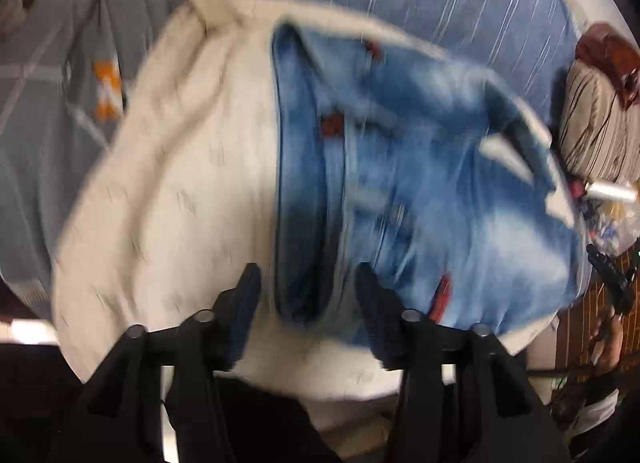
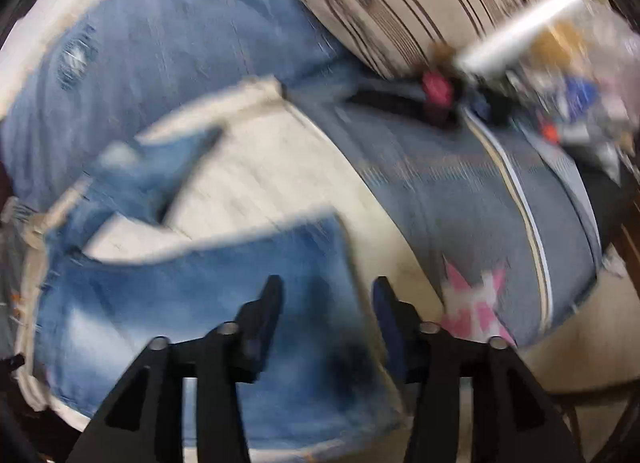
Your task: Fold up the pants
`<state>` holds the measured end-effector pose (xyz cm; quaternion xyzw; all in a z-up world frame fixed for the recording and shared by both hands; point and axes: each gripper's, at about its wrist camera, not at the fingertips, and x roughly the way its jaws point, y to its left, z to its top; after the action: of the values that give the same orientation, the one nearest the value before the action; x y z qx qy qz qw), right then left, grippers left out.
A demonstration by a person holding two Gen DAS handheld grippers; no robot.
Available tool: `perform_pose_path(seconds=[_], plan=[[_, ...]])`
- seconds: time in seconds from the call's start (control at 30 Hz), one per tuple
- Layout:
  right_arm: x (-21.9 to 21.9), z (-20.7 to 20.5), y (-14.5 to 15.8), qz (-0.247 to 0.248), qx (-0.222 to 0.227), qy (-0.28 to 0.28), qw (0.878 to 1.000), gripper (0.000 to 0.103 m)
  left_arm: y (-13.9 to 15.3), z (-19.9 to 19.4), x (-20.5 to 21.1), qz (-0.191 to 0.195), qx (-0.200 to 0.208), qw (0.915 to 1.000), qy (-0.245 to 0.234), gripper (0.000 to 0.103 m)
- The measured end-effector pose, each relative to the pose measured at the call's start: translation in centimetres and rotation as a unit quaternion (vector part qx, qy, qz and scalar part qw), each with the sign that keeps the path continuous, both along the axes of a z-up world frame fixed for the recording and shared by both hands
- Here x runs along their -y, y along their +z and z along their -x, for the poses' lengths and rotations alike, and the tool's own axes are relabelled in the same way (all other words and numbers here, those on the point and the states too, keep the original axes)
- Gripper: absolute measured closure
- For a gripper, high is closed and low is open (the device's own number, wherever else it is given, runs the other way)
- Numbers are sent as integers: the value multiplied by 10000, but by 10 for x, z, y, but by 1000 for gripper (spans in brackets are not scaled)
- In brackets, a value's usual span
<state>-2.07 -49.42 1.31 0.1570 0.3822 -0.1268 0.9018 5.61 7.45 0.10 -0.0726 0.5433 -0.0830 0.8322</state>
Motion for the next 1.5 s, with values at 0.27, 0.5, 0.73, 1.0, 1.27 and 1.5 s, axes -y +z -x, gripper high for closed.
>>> perform_pose_path(seconds=[0.27,0.5,0.73,1.0,1.27,1.5], plan=[[-30,-136,-12,-1474,218,588,9871,28,-23,-131,22,711,-674,9938,526,22],[-50,-231,-7,-1126,87,926,9893,99,-62,-183,43,824,-1114,9870,818,24],[3,-290,54,721,47,318,9969,94,-71,-192,39,563,-940,9916,686,24],[60,-291,25,-678,174,-105,9975,55,-38,-204,-7,898,-429,9907,925,23],[51,-341,0,-868,-114,165,9960,38,-74,-249,4,1342,-1118,9783,1112,23],[23,-364,14,315,31,523,9981,99,-59,-268,26,1079,-609,9889,821,79]])
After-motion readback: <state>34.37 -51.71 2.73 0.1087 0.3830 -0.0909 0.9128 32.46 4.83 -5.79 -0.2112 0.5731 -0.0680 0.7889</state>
